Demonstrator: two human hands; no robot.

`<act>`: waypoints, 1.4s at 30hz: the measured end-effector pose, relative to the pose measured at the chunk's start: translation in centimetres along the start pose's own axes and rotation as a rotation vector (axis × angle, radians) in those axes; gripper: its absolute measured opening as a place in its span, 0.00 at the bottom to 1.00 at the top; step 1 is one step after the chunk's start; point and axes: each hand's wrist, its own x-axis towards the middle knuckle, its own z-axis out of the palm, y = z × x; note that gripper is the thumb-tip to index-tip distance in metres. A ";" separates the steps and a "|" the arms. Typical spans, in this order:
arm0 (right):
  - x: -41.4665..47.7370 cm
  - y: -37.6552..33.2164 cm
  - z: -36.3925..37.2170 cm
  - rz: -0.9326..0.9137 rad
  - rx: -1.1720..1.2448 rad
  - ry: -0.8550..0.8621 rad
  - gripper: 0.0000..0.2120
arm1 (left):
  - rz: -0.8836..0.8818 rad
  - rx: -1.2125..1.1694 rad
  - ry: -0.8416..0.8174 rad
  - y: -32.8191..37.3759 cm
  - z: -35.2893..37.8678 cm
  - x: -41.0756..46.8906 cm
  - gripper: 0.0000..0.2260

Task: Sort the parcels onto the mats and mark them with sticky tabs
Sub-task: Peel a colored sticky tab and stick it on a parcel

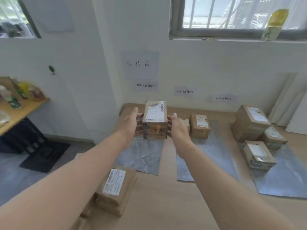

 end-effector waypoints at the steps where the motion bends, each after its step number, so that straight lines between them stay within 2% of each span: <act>1: 1.0 0.5 0.2 0.016 0.014 -0.001 0.18 | -0.019 -0.004 0.005 -0.4 0.1 1.3 0.20; 9: 9.7 4.6 1.3 0.088 0.005 0.067 0.18 | -0.090 -0.028 -0.049 -2.8 1.3 11.2 0.21; 14: 15.6 6.0 1.4 0.151 0.014 0.105 0.22 | -0.107 0.002 -0.088 -4.3 2.9 17.9 0.23; 18: 20.5 7.7 1.4 0.192 0.053 0.122 0.20 | -0.115 0.014 -0.097 -5.9 3.6 23.1 0.21; 27: 29.7 14.1 1.1 0.250 0.083 0.125 0.25 | -0.171 0.140 -0.128 -11.8 5.3 32.3 0.19; 32: 31.7 16.9 1.2 0.272 0.110 0.138 0.22 | -0.194 0.145 -0.143 -14.2 5.8 34.6 0.17; 35: 32.1 17.4 1.2 0.279 0.124 0.131 0.23 | -0.174 0.172 -0.140 -14.5 5.7 34.6 0.18; 38: 31.4 16.3 0.9 0.277 0.110 0.131 0.26 | -0.146 0.184 -0.135 -13.7 5.1 34.1 0.23; 42: 28.4 12.8 0.6 0.261 0.099 0.168 0.26 | -0.104 0.199 -0.145 -10.9 4.2 31.0 0.25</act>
